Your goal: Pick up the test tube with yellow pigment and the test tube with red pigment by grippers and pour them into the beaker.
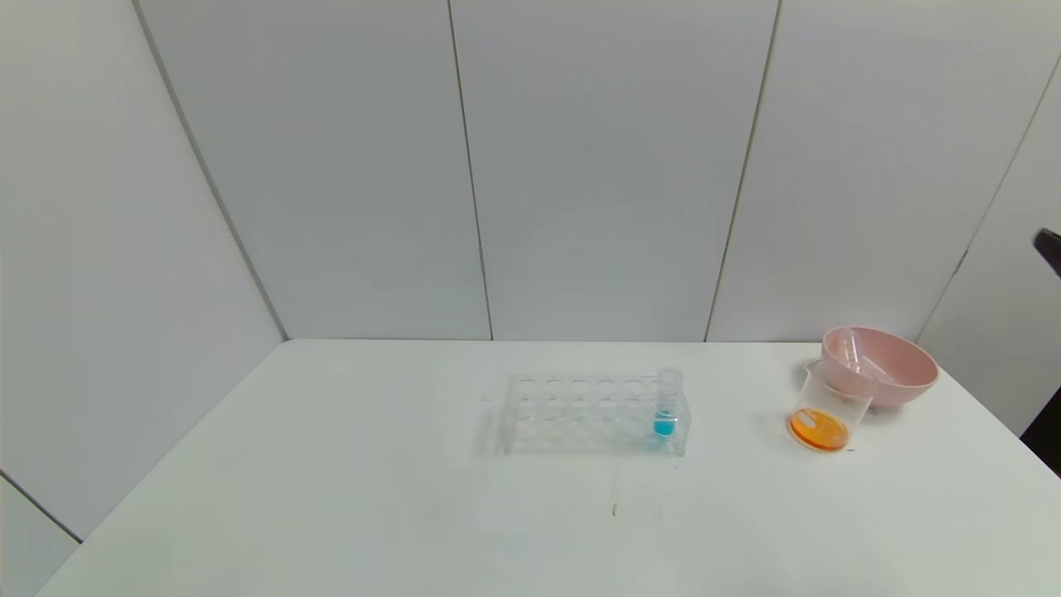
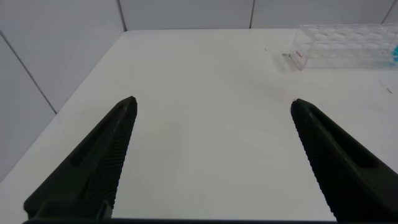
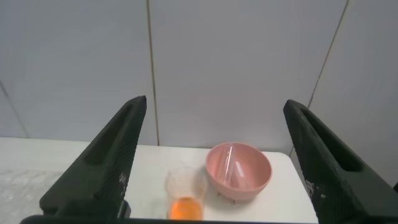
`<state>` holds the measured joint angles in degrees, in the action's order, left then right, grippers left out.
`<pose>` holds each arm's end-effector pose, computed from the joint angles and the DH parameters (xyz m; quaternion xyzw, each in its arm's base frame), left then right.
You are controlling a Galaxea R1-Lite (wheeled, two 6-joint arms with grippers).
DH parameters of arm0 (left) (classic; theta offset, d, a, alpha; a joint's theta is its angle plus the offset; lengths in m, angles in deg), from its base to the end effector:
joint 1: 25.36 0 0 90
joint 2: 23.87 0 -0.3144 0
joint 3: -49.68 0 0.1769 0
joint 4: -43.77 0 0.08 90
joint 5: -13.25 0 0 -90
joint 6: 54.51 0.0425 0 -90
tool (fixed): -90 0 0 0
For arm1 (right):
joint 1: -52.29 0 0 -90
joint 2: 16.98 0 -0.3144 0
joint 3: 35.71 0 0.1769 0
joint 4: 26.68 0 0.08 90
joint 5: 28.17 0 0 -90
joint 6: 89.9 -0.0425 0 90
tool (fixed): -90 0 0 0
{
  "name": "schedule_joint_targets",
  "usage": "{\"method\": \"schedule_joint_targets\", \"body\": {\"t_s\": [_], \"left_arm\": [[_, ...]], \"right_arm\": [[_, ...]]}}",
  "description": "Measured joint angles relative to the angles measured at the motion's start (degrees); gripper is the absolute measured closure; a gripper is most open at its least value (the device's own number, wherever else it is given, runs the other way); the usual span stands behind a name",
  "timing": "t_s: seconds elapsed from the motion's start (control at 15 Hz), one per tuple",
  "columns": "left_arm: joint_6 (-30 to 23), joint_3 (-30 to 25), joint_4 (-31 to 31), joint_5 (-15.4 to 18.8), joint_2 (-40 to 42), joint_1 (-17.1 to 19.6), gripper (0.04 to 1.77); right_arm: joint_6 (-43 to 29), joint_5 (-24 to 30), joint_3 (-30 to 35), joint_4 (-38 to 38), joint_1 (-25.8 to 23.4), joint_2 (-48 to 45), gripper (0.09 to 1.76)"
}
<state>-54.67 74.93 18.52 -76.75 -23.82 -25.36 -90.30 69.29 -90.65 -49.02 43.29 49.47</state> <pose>-0.0320 0.0000 0.0754 -0.0014 -0.0004 0.0000 1.0000 0.1665 -0.0208 0.2759 -0.0100 -0.0934 -0.0131 0.9955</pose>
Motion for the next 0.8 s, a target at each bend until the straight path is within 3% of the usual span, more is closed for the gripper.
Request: {"method": "schedule_joint_targets", "body": {"t_s": [0.4, 0.53, 0.8], "left_arm": [[0.0, 0.0, 0.0, 0.0, 0.0, 0.0, 0.05], [0.0, 0.0, 0.0, 0.0, 0.0, 0.0, 0.05], [0.0, 0.0, 0.0, 0.0, 0.0, 0.0, 0.05]], "right_arm": [[-1.7, -2.8, 20.2, 21.7, 2.9, -39.5, 0.2], [-1.2, -4.9, 26.8, 29.5, 3.9, -46.0, 0.19], [0.8, -7.4, 29.5, 42.1, 6.5, -51.2, 0.17]]}}
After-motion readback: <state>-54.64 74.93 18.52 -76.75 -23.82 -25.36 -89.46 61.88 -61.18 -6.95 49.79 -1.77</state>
